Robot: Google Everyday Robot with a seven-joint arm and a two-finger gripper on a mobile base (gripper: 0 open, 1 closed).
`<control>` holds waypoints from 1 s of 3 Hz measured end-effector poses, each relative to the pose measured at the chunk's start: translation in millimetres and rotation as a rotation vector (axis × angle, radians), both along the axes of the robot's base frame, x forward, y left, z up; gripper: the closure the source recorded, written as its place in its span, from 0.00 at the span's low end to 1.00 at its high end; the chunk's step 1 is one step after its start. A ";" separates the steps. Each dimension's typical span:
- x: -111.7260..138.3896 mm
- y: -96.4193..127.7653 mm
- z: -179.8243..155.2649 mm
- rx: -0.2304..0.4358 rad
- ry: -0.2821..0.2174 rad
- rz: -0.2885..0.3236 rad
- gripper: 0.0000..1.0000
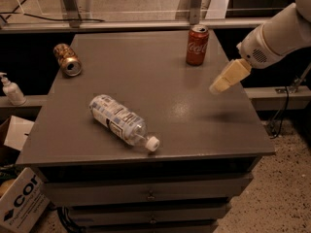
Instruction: Knock coke can over
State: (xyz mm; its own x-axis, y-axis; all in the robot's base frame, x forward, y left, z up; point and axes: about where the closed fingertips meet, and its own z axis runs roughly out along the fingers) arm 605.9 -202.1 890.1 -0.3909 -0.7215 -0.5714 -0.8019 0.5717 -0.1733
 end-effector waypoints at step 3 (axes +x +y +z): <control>64.5 16.6 -22.2 0.262 -0.086 -0.045 0.00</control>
Offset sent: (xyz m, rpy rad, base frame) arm 0.0682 0.0125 -0.0220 0.2780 -0.0924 -0.0692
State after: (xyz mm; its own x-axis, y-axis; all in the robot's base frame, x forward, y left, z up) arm 670.4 -185.6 867.9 -0.3612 -0.5277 -0.7688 -0.7638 0.6404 -0.0808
